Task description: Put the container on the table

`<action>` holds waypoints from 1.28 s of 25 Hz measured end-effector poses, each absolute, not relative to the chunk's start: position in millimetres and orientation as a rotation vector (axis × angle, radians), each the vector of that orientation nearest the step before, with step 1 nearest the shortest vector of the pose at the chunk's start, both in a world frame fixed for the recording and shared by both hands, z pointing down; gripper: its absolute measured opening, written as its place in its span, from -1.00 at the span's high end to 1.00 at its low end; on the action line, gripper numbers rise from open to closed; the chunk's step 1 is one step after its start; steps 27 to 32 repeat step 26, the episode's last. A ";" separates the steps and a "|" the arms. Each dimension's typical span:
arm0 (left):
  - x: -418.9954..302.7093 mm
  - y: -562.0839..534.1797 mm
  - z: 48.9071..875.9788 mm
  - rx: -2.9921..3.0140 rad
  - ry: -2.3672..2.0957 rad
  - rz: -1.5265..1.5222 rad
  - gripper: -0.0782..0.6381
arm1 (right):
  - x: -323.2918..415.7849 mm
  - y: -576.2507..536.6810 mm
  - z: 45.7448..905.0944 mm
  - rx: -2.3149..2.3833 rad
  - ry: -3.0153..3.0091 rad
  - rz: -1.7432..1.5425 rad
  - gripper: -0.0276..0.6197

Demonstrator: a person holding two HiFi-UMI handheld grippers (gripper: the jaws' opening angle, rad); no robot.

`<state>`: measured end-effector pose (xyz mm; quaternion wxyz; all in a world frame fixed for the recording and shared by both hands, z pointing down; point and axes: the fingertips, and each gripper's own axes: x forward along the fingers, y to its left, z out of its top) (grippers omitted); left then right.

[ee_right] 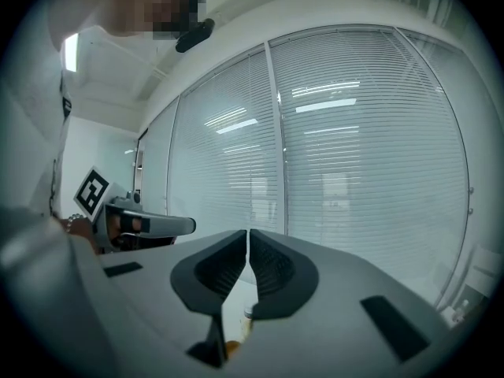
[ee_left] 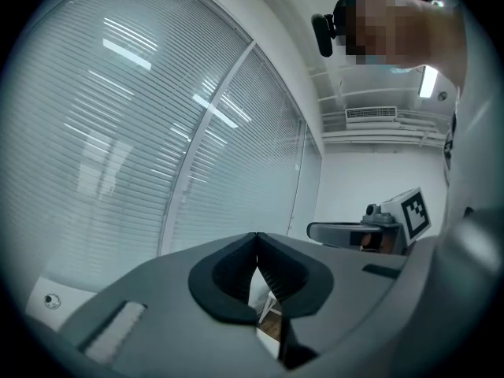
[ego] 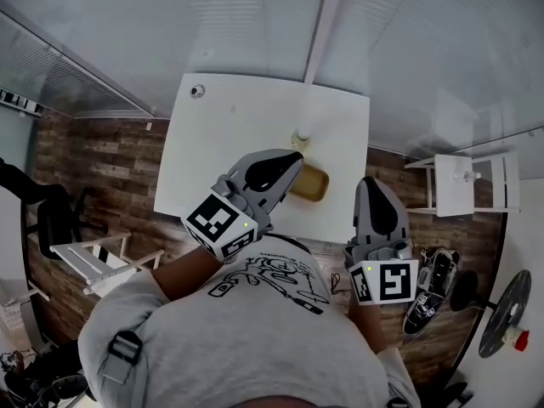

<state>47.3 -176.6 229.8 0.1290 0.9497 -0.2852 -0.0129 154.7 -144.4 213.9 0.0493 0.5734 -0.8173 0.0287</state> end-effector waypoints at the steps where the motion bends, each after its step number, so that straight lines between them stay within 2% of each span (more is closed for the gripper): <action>1: 48.0 -177.5 230.0 2.761 -0.835 -0.030 0.76 | 154.4 -145.1 213.1 1.746 -2.486 0.080 0.87; 32: 53.2 -182.3 219.1 2.762 -0.834 -0.048 0.76 | 156.6 -151.6 198.6 1.750 -2.466 -0.003 0.88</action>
